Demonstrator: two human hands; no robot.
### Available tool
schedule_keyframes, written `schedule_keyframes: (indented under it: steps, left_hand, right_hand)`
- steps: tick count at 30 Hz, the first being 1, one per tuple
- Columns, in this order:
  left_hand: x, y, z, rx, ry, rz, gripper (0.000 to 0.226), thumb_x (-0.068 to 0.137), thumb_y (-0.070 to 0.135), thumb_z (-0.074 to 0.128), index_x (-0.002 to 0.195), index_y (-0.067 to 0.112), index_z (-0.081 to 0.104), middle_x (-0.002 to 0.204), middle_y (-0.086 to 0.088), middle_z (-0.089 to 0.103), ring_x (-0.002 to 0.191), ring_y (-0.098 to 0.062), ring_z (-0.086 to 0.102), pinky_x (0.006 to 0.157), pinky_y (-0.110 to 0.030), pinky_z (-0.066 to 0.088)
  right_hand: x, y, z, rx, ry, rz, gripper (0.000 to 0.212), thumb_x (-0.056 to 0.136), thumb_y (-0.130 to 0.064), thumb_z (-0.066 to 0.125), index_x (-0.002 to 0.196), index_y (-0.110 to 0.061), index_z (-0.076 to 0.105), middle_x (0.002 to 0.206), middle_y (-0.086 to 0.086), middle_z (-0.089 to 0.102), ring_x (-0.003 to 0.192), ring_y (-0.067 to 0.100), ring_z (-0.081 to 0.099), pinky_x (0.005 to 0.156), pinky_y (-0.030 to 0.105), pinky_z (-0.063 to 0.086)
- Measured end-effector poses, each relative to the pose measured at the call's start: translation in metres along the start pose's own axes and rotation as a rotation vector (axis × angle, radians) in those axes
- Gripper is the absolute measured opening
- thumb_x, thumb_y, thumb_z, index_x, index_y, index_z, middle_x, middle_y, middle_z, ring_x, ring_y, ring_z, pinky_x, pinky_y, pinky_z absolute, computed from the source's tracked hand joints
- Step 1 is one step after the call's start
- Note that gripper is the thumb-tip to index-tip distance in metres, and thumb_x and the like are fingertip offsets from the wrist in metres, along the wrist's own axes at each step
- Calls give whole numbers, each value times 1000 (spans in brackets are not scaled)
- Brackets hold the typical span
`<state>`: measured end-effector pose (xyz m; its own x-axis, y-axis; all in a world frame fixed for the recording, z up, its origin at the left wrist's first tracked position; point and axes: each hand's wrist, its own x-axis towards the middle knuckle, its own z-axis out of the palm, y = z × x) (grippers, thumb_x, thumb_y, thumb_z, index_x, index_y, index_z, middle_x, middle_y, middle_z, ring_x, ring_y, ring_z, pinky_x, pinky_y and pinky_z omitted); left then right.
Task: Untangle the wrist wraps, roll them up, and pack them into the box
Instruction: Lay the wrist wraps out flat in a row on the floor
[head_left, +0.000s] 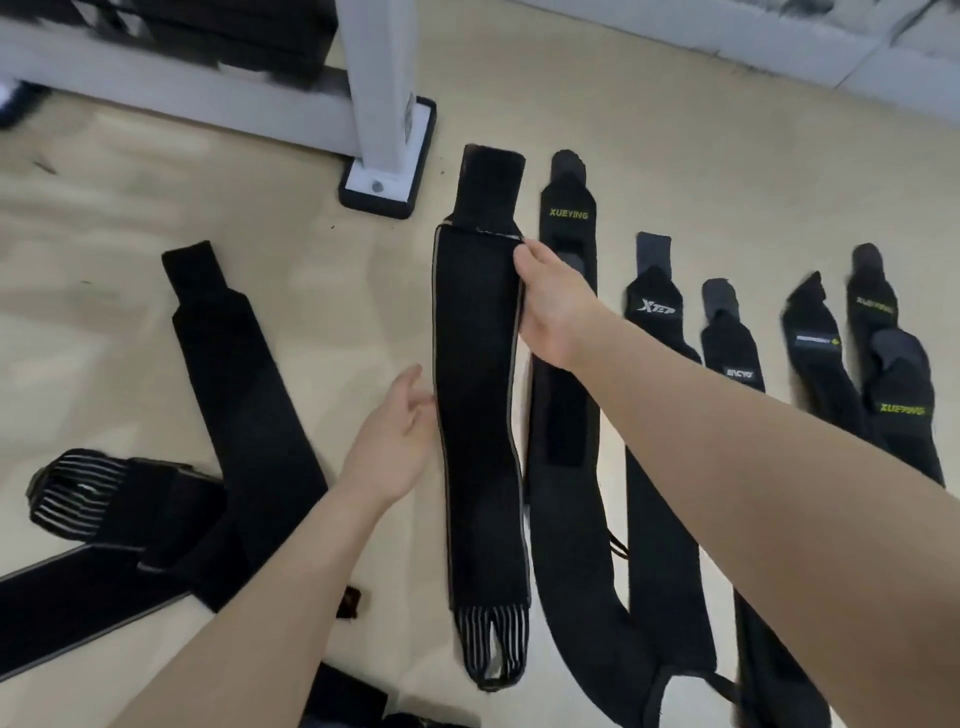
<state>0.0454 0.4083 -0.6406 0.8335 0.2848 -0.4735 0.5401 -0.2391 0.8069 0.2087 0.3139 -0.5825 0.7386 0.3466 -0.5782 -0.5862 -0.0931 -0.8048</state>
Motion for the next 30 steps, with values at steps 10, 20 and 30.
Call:
schedule_keyframes:
  steps: [10,20,30]
  left_hand:
    - [-15,-38,65,787,8,259,65,95,40,15,151,7,9,159,-9,-2,147,-24,3,116,-34,-5]
    - [-13,-64,56,1092,-221,332,122,71,79,49,143,11,-24,151,-5,-30,139,-16,-27,114,-36,-18]
    - [-26,-57,25,961,-235,384,77,92,43,52,151,9,14,159,-7,4,147,-22,8,117,-35,2]
  right_hand:
    - [-28,105,-32,-1085,-65,-84,37,101,-10,33,135,-10,48,146,8,37,132,24,40,103,23,32]
    - [-50,142,-34,-1870,-296,-222,68,97,-20,40,151,-13,0,160,5,-8,146,23,-9,116,44,-7]
    - [-71,126,-19,-1598,-269,-269,47,94,-11,43,140,-11,36,146,9,33,131,25,37,102,38,41]
